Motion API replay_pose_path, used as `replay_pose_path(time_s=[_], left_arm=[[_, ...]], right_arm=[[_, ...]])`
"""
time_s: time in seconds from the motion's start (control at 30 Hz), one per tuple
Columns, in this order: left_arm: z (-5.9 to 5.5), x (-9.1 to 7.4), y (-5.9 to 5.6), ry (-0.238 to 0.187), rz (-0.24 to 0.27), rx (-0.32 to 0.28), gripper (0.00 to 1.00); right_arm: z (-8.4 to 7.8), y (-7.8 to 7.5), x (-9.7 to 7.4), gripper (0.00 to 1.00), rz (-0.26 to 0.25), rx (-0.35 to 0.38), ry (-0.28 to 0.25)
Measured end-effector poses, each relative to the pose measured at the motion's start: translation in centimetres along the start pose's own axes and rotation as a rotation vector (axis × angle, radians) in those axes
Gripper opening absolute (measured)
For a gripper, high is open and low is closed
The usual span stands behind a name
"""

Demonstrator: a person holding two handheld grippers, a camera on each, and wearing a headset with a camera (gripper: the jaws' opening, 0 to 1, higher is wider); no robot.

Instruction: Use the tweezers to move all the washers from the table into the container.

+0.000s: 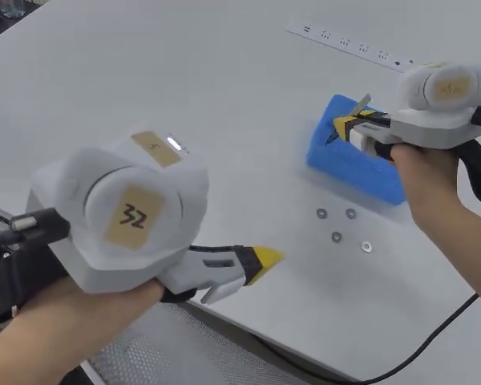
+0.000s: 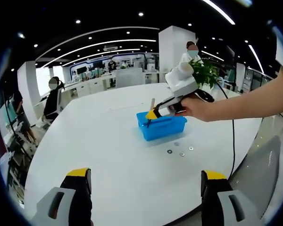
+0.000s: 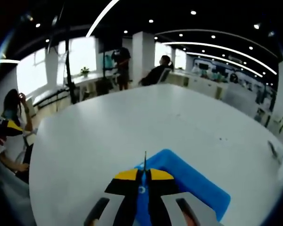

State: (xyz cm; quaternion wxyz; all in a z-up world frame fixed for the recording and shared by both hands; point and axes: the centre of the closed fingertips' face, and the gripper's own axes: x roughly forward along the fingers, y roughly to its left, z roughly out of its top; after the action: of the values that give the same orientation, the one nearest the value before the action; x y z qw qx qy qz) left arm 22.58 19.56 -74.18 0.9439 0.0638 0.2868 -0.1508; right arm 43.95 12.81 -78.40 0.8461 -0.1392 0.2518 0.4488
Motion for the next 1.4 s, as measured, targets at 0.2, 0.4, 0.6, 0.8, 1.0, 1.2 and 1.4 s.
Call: replay_pose_path(time_s=[0.2, 0.4, 0.6, 0.8, 1.0, 1.2, 1.4], left_arm=[[0.2, 0.0, -0.1, -0.007, -0.002, 0.002, 0.99], [0.7, 0.1, -0.2, -0.018, -0.005, 0.007, 0.99], [0.7, 0.0, -0.3, -0.016, -0.008, 0.012, 0.99], [0.3, 0.0, -0.6, -0.01, -0.014, 0.009, 0.99], [0.3, 0.0, -0.8, -0.014, -0.019, 0.003, 0.99], [0.3, -0.1, -0.9, -0.019, -0.026, -0.004, 0.99], [0.1, 0.0, -0.9, -0.011, -0.025, -0.001, 0.99]], right_arm=[[1.9, 0.7, -2.0, 0.03, 0.022, 0.009, -0.055], [3.0, 1.2, -4.4, 0.03, 0.022, -0.034, -0.087], [3.2, 2.8, -5.8, 0.03, 0.061, -0.023, -0.108], [1.9, 4.0, -6.6, 0.03, 0.076, -0.052, -0.086], [0.5, 5.5, -7.5, 0.03, 0.093, -0.019, -0.071], [-1.2, 6.9, -8.0, 0.03, 0.111, 0.01, -0.039], [-3.1, 7.7, -7.7, 0.03, 0.113, 0.001, 0.007]])
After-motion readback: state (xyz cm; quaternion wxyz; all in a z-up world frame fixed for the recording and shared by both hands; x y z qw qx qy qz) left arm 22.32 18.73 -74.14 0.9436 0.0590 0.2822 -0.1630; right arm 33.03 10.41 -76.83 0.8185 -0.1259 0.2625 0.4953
